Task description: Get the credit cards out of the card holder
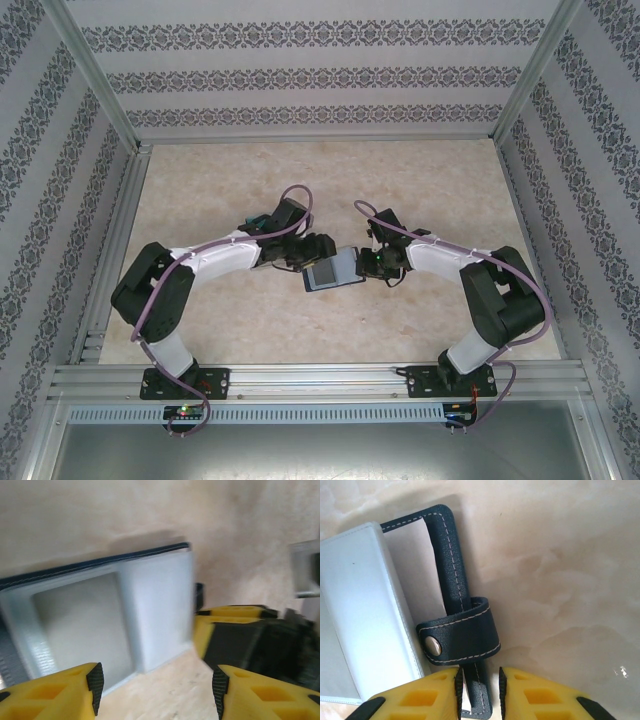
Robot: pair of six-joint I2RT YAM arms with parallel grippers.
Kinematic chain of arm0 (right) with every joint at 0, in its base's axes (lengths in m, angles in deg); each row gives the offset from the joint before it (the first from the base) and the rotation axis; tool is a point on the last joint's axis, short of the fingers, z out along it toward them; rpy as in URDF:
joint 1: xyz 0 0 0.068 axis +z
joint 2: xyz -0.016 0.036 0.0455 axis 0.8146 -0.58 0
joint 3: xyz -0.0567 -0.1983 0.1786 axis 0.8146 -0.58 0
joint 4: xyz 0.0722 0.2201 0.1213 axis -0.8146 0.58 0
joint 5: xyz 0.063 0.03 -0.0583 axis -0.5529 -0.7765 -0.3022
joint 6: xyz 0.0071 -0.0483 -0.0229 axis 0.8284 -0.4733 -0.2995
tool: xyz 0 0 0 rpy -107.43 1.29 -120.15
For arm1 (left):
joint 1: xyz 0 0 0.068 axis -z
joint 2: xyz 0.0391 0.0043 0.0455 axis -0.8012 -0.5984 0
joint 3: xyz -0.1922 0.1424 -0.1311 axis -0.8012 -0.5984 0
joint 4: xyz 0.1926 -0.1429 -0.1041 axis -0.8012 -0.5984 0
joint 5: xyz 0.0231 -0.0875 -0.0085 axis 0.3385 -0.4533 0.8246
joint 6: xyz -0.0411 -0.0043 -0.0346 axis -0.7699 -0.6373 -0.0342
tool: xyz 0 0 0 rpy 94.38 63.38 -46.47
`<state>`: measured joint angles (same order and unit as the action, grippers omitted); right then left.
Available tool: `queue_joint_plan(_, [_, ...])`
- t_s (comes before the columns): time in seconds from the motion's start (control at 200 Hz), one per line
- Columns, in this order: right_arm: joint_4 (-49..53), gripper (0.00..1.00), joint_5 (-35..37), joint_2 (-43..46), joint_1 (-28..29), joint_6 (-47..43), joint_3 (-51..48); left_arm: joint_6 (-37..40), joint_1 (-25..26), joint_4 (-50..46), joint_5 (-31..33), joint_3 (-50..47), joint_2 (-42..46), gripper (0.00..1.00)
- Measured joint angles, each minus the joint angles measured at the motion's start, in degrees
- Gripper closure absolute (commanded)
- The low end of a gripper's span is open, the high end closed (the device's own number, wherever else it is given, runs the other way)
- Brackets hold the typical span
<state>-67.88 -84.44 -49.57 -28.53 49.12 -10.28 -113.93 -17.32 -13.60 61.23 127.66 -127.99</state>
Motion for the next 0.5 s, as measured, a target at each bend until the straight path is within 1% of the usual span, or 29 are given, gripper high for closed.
queue_joint_plan(0.3, [-0.13,0.71,-0.2,-0.26,0.0,0.26,-0.02,-0.48,-0.04,-1.55,0.07,-0.52,-3.72,0.39])
queue_joint_plan(0.5, [-0.2,0.71,-0.2,-0.28,0.11,0.5,-0.02,-0.46,-0.04,-2.58,0.11,-0.35,-4.35,0.39])
